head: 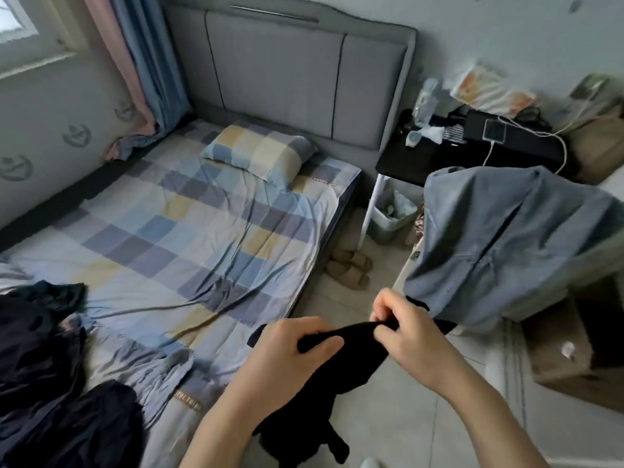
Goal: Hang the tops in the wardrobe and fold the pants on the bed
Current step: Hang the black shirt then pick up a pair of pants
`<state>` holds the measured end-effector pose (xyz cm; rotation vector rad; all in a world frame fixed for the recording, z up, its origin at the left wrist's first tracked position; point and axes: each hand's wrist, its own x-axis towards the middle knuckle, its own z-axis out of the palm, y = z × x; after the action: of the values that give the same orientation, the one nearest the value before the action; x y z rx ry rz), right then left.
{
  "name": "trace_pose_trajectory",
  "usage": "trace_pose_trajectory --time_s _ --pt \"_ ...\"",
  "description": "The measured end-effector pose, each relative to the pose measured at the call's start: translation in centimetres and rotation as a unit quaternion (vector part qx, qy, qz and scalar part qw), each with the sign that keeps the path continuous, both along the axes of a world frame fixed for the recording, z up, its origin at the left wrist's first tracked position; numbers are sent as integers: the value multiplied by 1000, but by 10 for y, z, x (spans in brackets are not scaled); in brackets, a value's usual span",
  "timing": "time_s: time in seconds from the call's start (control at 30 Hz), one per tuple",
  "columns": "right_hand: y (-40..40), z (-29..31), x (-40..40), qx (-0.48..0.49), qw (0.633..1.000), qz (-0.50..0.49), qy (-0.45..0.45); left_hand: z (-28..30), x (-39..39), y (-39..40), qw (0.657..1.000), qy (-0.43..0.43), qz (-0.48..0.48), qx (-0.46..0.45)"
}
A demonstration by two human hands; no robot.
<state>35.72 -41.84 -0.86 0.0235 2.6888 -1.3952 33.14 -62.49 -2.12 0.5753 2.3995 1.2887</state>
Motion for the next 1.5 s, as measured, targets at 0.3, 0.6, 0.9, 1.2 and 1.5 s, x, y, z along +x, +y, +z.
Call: trace_pose_trajectory --time_s 0.3,0.6,0.9,1.2,1.5 --pt "136 38 37 -190 976 -88 63 12 -2 192 992 86 -75 46" --pt "234 41 58 -160 962 -200 100 8 -8 308 976 -62 -172 119" --pt "304 42 44 -94 952 -263 126 -26 -33 415 954 -28 -297 1" --pt "439 76 42 41 878 -452 150 -75 -155 525 934 77 -285 -201" --pt "506 50 54 325 714 -614 89 -27 -204 642 890 -346 -293 -49"
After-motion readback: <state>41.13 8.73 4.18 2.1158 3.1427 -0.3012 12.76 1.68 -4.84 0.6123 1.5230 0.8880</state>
